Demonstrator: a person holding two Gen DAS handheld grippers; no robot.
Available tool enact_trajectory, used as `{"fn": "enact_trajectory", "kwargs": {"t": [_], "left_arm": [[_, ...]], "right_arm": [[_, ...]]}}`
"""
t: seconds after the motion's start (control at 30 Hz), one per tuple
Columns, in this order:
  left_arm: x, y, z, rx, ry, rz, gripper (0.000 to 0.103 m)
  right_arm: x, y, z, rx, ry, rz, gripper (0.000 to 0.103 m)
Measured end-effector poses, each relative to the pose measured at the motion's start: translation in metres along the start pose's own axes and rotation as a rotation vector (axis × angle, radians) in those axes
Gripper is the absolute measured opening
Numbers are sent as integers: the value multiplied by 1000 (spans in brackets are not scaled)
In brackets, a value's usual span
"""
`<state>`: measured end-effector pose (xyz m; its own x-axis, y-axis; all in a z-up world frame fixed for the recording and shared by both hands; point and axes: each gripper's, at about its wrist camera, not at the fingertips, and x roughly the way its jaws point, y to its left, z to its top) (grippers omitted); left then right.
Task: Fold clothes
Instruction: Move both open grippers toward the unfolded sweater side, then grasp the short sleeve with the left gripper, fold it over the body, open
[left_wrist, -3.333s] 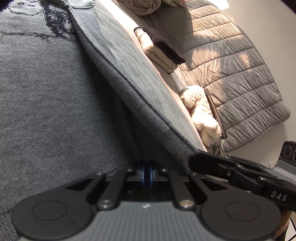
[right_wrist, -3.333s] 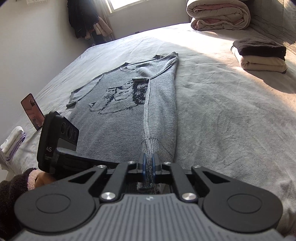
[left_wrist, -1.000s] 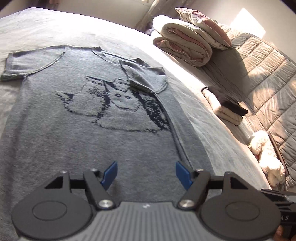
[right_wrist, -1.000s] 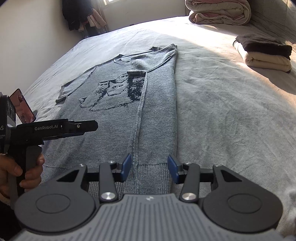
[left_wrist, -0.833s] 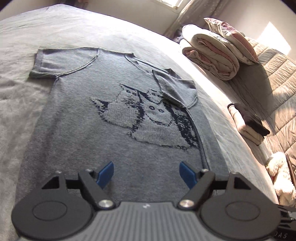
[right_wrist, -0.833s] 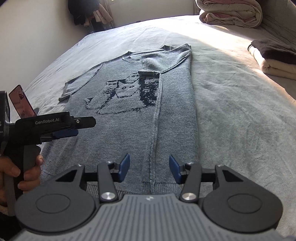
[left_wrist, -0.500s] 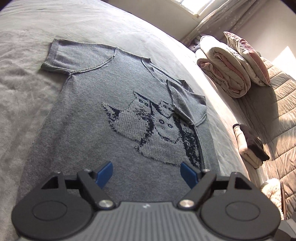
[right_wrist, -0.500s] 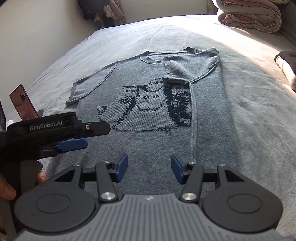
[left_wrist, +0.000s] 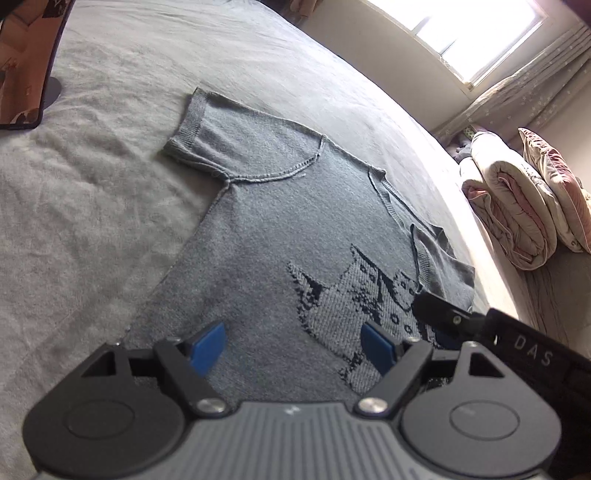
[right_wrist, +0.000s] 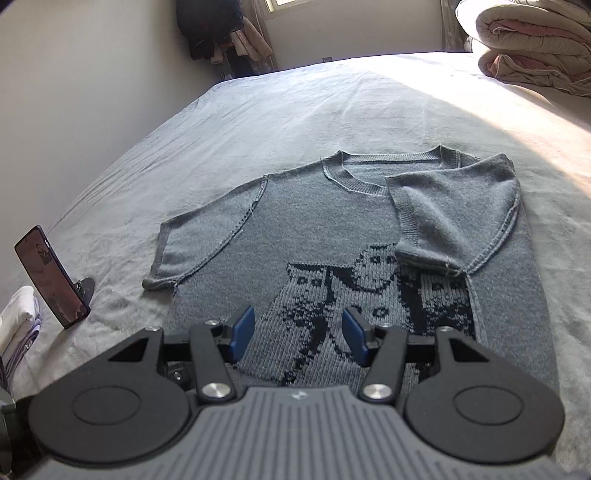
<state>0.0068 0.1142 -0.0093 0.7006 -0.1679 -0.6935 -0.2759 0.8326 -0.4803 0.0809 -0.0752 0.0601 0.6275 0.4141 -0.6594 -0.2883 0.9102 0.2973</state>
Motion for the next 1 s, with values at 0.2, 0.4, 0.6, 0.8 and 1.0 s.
{"fn": "enact_trajectory", "kwargs": {"t": [0.2,0.4,0.6,0.8,1.0], "left_arm": [[-3,-6,5,141,-120,72,85],[7,7,11,107,-116,119,85],[12,13,26,138,-119,145,86],[17,52,53,-60,-114,43,86],[33,83,76,-247,-172,-11,81]], "right_arm": [[31,8,23,-32,-59,62,62],[70,-4,15,-4,-161,69,62],[93,-28,2,120,-181,46,64],[94,-37,4,138,-172,127,73],[90,-44,4,190,-176,138,72]]}}
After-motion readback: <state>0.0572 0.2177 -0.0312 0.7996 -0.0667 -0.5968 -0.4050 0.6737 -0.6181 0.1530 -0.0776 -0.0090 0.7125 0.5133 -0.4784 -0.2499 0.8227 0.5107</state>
